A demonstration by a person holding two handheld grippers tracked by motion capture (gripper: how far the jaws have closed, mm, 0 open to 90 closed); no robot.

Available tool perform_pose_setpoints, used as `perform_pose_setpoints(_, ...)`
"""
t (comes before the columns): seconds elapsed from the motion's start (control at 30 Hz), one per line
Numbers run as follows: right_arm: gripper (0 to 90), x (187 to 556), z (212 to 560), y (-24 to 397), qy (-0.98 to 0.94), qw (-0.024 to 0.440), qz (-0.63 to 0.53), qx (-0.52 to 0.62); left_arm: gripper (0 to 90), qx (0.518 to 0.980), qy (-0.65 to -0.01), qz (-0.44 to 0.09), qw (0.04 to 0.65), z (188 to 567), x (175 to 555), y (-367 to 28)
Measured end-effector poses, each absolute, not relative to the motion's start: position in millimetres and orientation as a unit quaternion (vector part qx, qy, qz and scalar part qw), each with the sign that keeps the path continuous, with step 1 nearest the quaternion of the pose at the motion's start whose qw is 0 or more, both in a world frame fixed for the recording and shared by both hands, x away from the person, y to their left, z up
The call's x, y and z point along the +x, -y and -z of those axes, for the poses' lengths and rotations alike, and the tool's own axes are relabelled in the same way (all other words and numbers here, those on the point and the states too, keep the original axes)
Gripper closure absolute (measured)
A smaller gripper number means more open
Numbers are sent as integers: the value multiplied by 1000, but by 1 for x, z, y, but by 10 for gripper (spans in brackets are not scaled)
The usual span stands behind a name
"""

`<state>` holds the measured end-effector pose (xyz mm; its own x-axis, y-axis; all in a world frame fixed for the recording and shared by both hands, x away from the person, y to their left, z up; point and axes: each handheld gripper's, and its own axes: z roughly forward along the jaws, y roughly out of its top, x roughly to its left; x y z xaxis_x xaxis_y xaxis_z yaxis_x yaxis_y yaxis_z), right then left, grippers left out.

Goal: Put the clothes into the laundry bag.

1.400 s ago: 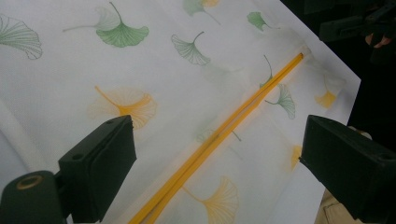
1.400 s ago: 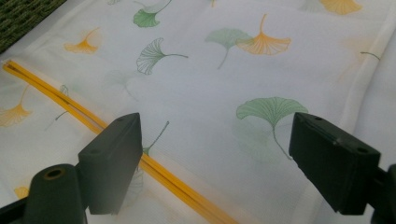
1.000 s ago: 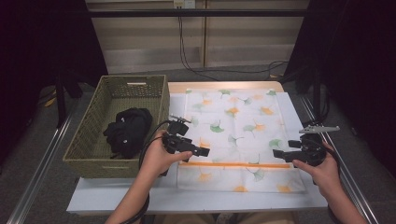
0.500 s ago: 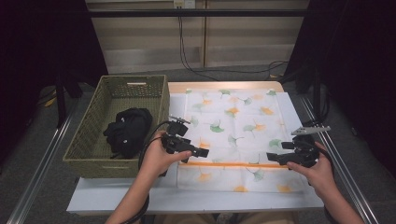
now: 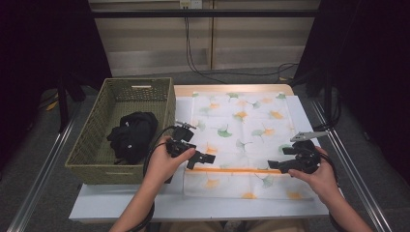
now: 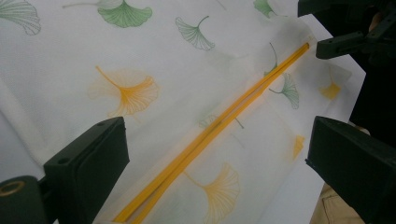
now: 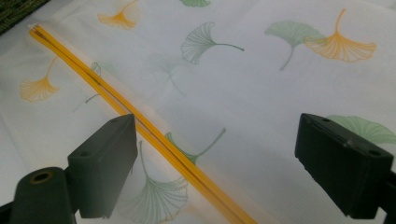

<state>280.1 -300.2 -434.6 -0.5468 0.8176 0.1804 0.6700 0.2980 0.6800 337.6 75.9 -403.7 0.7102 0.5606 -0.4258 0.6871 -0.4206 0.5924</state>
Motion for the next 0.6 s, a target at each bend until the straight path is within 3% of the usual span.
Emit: perform_pose_setpoints(0.6, 148, 291, 445, 268, -820, 92, -359, 437, 47, 844, -363, 86, 385, 404, 336, -75)
